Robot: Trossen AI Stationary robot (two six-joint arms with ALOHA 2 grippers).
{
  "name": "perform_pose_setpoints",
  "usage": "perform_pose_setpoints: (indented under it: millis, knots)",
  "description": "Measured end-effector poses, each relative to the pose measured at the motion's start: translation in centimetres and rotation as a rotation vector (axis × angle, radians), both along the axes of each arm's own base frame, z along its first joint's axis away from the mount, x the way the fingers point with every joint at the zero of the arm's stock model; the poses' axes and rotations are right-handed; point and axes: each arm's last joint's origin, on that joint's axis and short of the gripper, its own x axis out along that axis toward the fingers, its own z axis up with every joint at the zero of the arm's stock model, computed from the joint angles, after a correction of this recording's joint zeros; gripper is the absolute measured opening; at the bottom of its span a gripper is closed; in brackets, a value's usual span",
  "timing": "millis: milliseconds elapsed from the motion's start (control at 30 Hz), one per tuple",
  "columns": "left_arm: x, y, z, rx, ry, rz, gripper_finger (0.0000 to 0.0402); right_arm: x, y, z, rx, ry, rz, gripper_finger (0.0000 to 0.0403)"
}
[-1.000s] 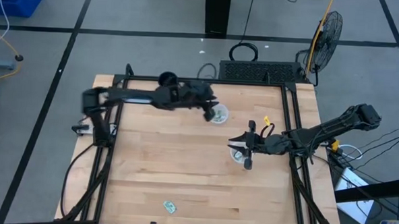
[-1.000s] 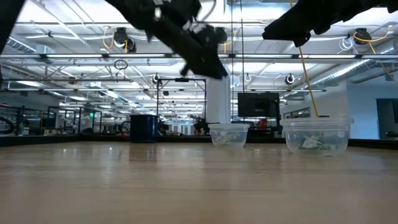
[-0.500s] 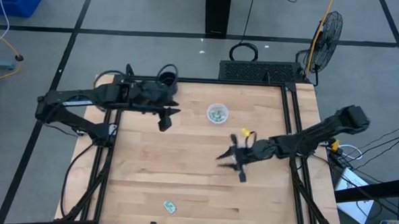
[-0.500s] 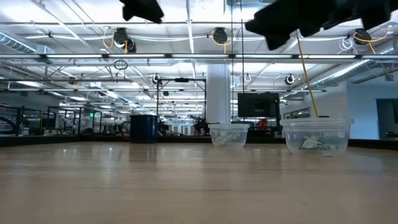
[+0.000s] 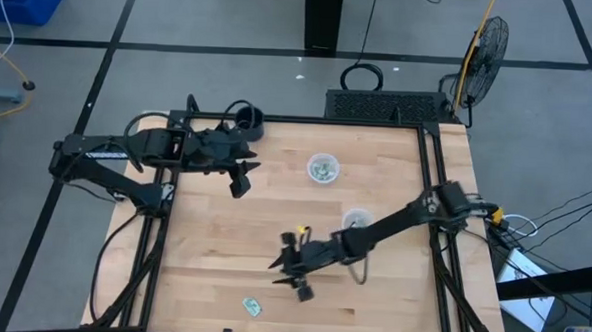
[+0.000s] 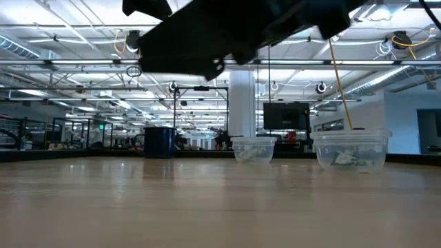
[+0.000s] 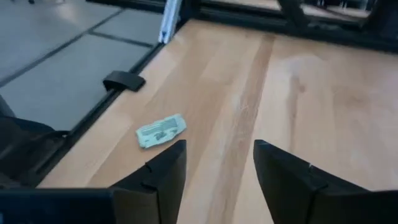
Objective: Pick and place items into bin
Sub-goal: Put the stevia packet into the bottom transparent bin
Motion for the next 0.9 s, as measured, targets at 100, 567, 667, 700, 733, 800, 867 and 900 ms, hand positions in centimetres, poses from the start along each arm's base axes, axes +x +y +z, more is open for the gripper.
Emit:
perform_pose_setpoints:
  millis: [100,567,667,700,733,800,867,900]
  knots:
    - [0.0,0.0,0.0,-0.007,-0.003,0.005,0.0124,1.7,1.6,-1.3,-0.013,0.021,0.030,0.0174]
    - [0.0,0.0,0.0,-0.062,-0.027,0.050,0.0124,5.4,6.3,-5.6,0.094,-0.120,0.115,0.0172]
    - [0.0,-0.1,0.0,-0.063,-0.028,0.048,0.0124,5.9,6.3,-7.3,0.109,-0.080,0.100,0.0171]
    - [0.0,-0.1,0.0,-0.062,-0.028,0.047,0.0124,5.9,6.3,-7.8,0.110,-0.069,0.098,0.0171]
    - [0.0,-0.1,0.0,-0.062,-0.027,0.045,0.0124,5.9,6.3,-8.2,0.106,-0.055,0.097,0.0171]
    - [0.0,-0.1,0.0,-0.060,-0.026,0.043,0.0124,6.1,6.1,-8.5,0.110,-0.052,0.103,0.0171]
    - [0.0,-0.1,0.0,-0.060,-0.027,0.043,0.0124,6.3,5.9,-8.3,0.115,-0.053,0.107,0.0171]
    - [0.0,-0.1,0.0,-0.060,-0.027,0.043,0.0124,6.3,5.7,-8.3,0.116,-0.049,0.103,0.0171]
